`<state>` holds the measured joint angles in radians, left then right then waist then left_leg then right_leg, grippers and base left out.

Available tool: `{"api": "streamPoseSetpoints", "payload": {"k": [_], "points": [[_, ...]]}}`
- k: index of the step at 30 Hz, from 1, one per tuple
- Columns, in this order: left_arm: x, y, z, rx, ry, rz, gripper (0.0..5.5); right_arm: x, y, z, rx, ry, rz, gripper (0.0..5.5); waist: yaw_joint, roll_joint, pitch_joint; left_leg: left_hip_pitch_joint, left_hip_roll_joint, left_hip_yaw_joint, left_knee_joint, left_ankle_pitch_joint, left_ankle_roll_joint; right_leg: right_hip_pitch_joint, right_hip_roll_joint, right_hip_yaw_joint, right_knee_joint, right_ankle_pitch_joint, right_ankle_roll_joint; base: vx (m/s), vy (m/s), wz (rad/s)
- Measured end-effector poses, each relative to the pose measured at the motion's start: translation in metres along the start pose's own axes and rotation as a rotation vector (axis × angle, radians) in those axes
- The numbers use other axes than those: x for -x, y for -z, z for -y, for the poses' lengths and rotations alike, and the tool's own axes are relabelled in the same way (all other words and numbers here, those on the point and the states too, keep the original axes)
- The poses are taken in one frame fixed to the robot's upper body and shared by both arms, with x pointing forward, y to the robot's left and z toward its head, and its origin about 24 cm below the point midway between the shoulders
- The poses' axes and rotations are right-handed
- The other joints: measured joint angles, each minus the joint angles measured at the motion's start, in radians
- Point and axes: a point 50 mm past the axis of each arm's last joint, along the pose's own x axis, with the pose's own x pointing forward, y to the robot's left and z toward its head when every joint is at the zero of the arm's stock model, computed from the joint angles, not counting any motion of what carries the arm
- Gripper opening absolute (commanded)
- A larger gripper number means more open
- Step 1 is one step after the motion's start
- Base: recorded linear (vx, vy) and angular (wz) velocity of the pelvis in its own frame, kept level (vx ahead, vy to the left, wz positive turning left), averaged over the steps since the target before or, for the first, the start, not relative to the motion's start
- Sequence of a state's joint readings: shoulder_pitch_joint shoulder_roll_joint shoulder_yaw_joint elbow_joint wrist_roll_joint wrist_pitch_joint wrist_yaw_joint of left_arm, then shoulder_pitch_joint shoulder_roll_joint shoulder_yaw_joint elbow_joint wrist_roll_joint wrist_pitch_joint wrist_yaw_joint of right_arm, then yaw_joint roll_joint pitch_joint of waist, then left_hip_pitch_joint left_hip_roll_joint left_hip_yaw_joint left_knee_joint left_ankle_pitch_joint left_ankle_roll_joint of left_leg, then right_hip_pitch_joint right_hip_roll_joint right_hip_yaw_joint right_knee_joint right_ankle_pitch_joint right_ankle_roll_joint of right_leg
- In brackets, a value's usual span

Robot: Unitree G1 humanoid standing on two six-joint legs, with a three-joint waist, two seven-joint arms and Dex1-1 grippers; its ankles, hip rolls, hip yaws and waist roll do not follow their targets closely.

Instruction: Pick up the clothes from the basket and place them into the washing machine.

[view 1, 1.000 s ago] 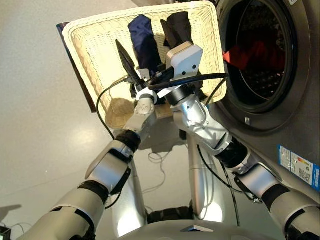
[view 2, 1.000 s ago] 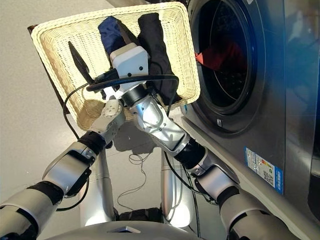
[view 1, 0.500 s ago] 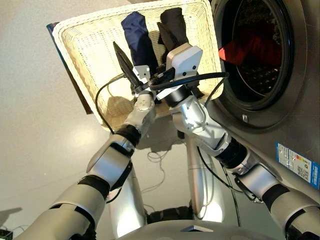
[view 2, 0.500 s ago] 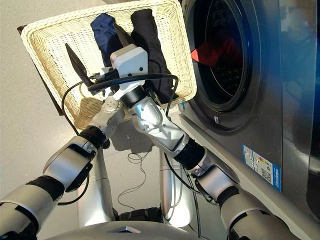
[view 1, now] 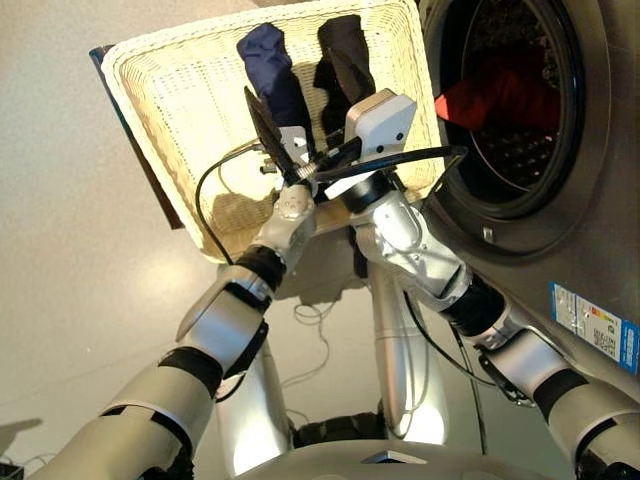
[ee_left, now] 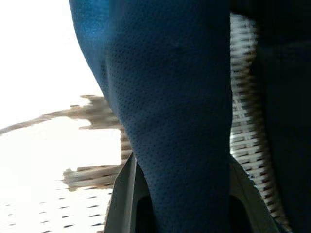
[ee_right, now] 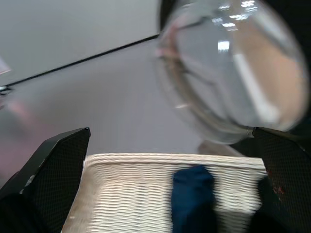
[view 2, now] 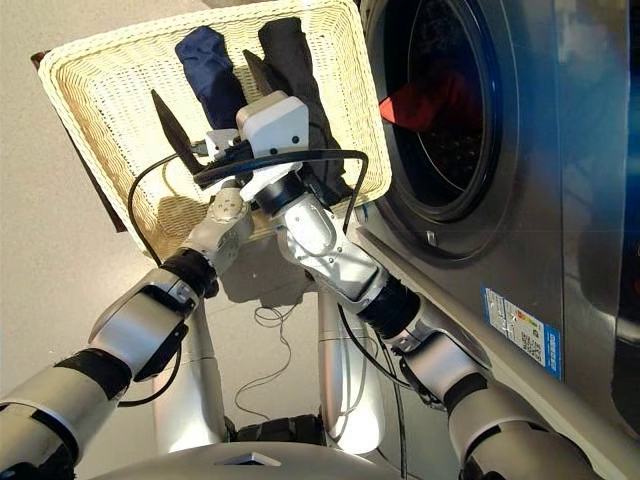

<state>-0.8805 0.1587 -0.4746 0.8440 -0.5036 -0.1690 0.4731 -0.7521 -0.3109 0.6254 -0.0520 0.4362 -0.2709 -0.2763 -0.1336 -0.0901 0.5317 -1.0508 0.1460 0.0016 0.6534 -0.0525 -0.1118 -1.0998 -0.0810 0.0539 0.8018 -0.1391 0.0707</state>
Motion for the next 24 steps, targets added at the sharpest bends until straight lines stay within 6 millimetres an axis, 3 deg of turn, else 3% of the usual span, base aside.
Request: {"api": "streamPoseSetpoints", "payload": {"k": [7,10,14,18,24], "points": [[0.023,0.004,-0.019,-0.053,-0.013,0.121,0.00,0.016,0.004,0.032,0.065,0.113,-0.039,5.50,0.019,0.000,0.000,0.093,-0.014,0.005,-0.109,0.036,-0.009,0.071,-0.012,-0.006,-0.063,0.009,-0.005,0.000,0.000,0.000],[0.028,-0.004,-0.021,-0.116,-0.006,0.205,0.00,0.018,0.003,0.035,0.068,0.118,-0.035,5.50,0.030,0.001,0.000,0.128,-0.015,0.006,-0.147,0.049,-0.010,0.107,-0.015,-0.018,-0.100,0.017,-0.004,0.000,0.000,0.000],[0.034,-0.019,-0.036,-0.289,-0.011,0.353,0.00,0.019,0.002,0.038,0.026,0.091,-0.037,5.50,0.041,0.001,0.001,0.191,-0.016,0.027,-0.214,0.066,-0.004,0.163,-0.016,-0.010,-0.167,0.039,0.003,0.000,0.000,0.000],[0.041,-0.028,-0.049,-0.438,0.008,0.465,0.00,0.024,-0.002,0.045,-0.001,0.062,-0.055,5.50,0.054,0.002,0.001,0.287,-0.017,0.029,-0.282,0.080,-0.003,0.258,-0.019,-0.019,-0.225,0.045,0.006,0.000,0.000,0.000],[0.056,-0.038,-0.043,-0.567,0.125,0.594,0.00,0.011,-0.017,0.033,-0.036,-0.057,-0.018,5.50,0.062,0.002,0.001,0.367,-0.022,0.030,-0.334,0.091,0.000,0.342,-0.026,-0.030,-0.273,0.051,0.010,0.000,0.000,0.000]]}}
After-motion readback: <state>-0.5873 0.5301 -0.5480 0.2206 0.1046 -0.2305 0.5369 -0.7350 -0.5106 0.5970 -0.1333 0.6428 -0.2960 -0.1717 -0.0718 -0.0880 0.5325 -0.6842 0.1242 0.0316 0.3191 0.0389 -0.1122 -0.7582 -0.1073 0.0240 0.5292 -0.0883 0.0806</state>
